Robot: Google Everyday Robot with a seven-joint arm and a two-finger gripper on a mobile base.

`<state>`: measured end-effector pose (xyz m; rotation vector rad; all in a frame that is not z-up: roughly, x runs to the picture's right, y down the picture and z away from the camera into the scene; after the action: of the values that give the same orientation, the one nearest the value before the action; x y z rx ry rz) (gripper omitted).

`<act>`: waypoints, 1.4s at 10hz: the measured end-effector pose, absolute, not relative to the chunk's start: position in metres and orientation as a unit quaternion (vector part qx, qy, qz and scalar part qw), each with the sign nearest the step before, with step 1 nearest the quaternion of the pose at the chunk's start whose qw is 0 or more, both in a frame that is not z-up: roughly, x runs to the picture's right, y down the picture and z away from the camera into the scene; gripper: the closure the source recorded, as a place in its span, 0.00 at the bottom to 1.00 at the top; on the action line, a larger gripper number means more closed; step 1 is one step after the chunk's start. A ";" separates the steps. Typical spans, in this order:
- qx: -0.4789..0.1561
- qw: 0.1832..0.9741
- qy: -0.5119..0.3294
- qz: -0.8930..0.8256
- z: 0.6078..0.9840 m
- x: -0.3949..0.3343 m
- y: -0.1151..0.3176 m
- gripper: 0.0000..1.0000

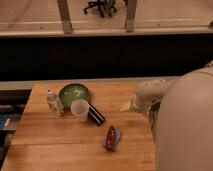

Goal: Pick up the ceramic bowl

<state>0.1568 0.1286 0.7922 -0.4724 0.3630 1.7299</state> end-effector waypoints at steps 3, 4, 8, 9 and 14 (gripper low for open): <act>-0.207 0.640 0.126 0.729 0.803 0.116 0.087 0.20; -0.211 0.652 0.115 0.719 0.808 0.094 0.072 0.20; -0.236 0.706 0.061 0.665 0.816 -0.001 0.030 0.20; -0.247 0.721 0.042 0.646 0.814 -0.022 0.025 0.20; -0.257 0.734 0.025 0.628 0.811 -0.041 0.022 0.20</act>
<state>-0.0405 0.0220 0.8107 -0.5646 0.0546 1.3808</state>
